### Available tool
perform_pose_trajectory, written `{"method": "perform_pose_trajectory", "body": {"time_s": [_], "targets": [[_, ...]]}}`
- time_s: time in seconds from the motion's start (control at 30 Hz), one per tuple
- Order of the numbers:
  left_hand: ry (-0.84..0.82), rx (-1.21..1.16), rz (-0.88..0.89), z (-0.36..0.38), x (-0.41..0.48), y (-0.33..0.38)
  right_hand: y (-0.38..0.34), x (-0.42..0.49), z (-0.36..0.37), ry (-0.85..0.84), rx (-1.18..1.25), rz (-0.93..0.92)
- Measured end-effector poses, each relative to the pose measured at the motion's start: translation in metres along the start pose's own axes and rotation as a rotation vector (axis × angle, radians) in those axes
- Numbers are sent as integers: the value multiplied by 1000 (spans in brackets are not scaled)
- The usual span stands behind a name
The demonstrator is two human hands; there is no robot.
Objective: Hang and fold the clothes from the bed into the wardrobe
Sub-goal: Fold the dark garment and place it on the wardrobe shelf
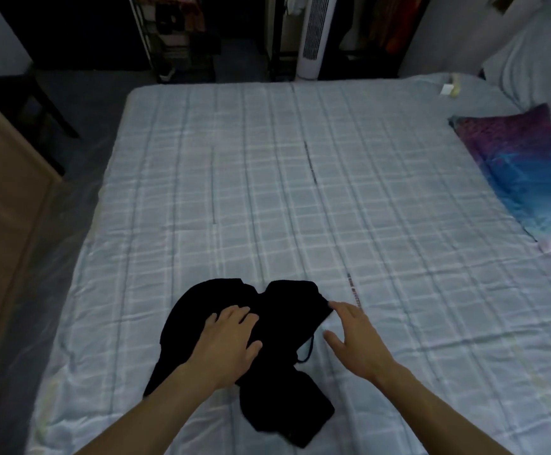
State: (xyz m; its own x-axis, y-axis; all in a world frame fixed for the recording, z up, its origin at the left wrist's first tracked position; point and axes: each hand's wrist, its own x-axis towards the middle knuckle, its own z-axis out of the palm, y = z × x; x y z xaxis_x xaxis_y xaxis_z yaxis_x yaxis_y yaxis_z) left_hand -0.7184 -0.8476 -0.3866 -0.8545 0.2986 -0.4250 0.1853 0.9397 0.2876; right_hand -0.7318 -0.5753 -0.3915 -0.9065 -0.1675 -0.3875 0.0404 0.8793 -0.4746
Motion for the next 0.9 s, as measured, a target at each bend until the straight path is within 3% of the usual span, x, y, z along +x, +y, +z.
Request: {"method": "perform_pose_trajectory", "body": {"time_s": [0.27, 0.53, 0.7, 0.9], "targets": [[53, -150, 90, 40, 145, 16, 68, 107, 66, -77, 115, 128], [-16, -163, 128, 115, 260, 14, 104, 167, 116, 23, 24, 168], [-41, -21, 180, 127, 284, 23, 105, 178, 126, 40, 224, 191], [25, -202, 196, 94, 262, 15, 84, 173, 102, 126, 352, 119]]}}
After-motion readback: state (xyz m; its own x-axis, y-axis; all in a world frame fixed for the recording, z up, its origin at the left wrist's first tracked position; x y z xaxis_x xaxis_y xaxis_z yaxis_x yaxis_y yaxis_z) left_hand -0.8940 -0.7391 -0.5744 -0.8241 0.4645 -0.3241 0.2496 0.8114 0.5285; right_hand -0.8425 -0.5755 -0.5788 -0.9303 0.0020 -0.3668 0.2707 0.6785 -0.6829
